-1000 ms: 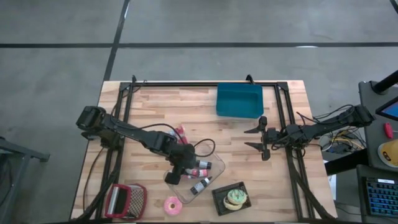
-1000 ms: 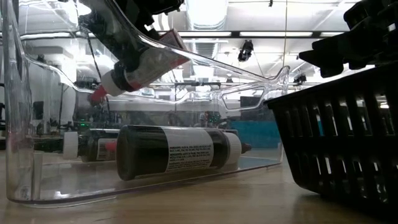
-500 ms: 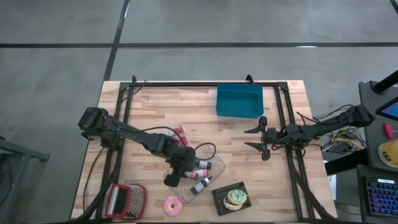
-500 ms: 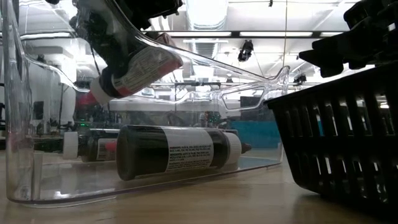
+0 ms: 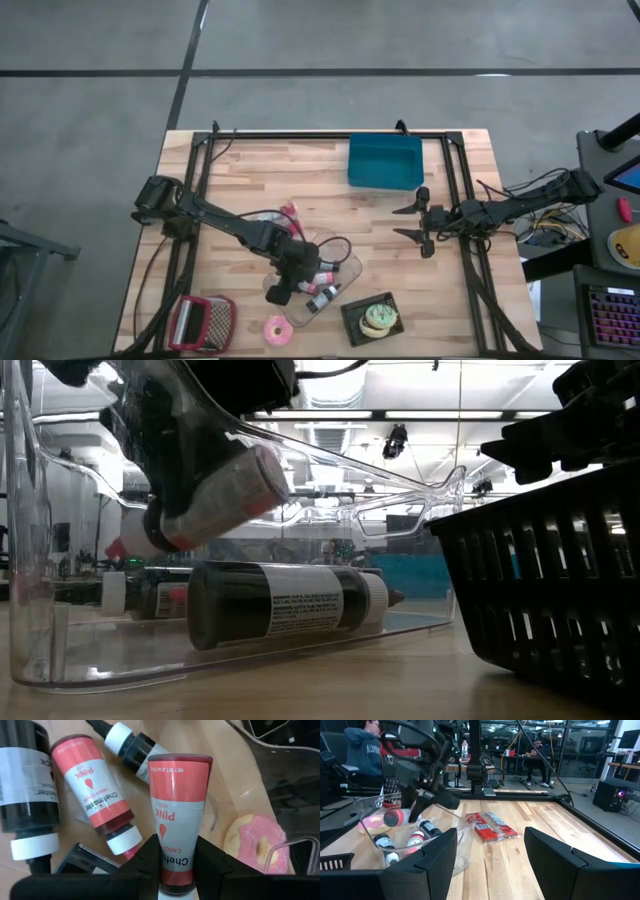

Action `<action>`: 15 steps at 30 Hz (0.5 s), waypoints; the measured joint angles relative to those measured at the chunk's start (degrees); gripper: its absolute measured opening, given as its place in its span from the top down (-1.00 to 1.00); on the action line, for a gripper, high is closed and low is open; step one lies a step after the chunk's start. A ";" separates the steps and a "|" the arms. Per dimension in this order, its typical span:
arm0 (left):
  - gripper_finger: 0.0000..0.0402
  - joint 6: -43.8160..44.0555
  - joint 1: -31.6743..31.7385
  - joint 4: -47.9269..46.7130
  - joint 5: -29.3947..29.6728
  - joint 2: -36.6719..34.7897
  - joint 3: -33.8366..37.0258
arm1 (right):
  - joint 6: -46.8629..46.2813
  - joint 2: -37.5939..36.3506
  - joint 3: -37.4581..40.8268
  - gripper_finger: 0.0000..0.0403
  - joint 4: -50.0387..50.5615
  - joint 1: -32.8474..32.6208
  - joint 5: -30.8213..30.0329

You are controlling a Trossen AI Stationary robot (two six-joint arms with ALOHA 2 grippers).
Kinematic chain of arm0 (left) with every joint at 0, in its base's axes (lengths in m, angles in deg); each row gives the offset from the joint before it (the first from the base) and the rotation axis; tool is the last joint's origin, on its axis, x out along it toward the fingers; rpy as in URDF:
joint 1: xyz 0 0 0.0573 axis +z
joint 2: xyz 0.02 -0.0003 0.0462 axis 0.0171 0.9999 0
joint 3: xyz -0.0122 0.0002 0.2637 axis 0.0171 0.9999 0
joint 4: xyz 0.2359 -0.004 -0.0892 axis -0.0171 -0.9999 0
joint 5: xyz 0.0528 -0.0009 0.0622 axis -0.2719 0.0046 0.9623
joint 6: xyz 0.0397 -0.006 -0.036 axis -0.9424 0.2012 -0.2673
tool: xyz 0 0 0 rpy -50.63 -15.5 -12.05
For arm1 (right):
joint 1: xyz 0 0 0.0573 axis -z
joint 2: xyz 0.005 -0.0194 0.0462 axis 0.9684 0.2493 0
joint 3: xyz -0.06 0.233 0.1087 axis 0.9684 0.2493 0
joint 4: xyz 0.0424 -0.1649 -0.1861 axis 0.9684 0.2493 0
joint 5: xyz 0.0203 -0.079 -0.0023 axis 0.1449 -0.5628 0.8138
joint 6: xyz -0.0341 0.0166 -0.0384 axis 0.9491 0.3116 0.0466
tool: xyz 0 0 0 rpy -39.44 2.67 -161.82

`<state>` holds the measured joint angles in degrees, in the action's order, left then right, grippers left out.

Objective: Pick & Place Food Item
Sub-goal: Put the pink food coloring bottle into the transparent bin

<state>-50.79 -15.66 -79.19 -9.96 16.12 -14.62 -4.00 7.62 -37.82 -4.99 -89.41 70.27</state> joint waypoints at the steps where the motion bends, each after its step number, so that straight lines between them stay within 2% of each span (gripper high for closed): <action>1: 0.59 0.15 0.02 0.11 -0.03 0.23 0.00 | 0.00 0.00 0.00 -0.12 0.00 0.00 0.00; 6: 0.56 0.57 0.00 0.21 -0.87 0.64 0.02 | 0.00 0.00 0.00 -0.12 0.00 -0.02 0.00; 15: 0.32 0.29 0.02 0.56 -1.03 0.62 0.02 | 0.00 0.00 0.00 -0.12 0.13 0.00 0.00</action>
<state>-50.49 -15.64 -78.63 -10.99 16.74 -14.59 -4.00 7.62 -37.82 -4.86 -89.41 70.27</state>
